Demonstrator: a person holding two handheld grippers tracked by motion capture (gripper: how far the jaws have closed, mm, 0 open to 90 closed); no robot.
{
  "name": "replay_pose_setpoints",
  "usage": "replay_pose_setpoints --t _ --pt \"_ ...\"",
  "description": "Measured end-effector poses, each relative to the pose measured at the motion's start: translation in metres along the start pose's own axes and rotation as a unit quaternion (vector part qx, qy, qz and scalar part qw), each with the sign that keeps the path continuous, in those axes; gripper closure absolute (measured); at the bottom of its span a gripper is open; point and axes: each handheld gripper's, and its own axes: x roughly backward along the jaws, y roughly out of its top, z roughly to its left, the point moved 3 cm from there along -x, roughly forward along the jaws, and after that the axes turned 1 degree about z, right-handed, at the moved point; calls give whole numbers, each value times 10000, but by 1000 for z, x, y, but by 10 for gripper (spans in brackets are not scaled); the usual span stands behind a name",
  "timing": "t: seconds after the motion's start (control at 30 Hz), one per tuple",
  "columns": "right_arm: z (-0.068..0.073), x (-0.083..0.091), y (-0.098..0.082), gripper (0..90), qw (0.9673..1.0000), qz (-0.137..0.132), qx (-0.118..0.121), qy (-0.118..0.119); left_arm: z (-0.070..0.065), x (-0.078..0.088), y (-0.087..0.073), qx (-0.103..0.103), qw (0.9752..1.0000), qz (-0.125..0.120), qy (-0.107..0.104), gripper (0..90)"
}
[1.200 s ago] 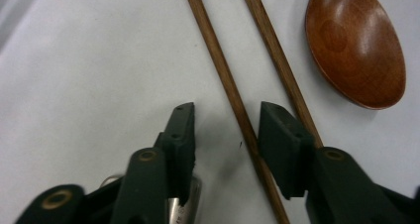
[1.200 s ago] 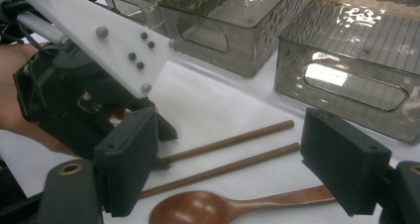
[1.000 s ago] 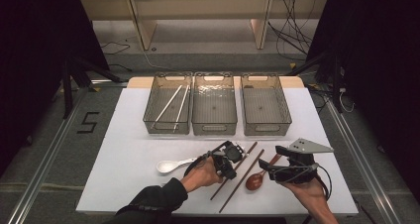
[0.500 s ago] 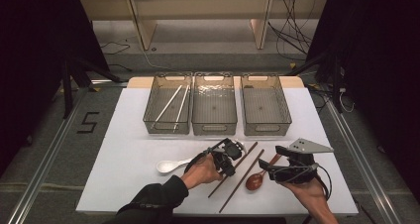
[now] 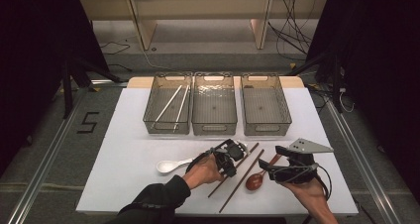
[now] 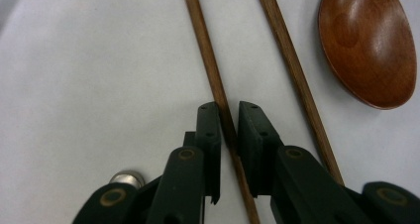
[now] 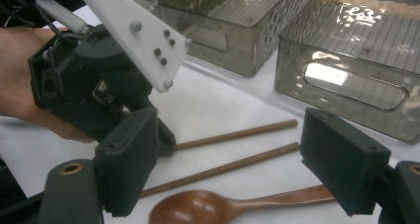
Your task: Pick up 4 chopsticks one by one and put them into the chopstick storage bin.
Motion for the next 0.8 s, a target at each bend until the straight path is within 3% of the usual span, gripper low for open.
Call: replay_pose_setpoints --t 0.53,0.8 --pt "0 0 0 238 10000 0 -2 -6 6 0 -1 316 9991 -115 -243 847" --pt "0 0 0 238 10000 -5 -6 0 9 1 -1 395 9982 -326 -321 849"
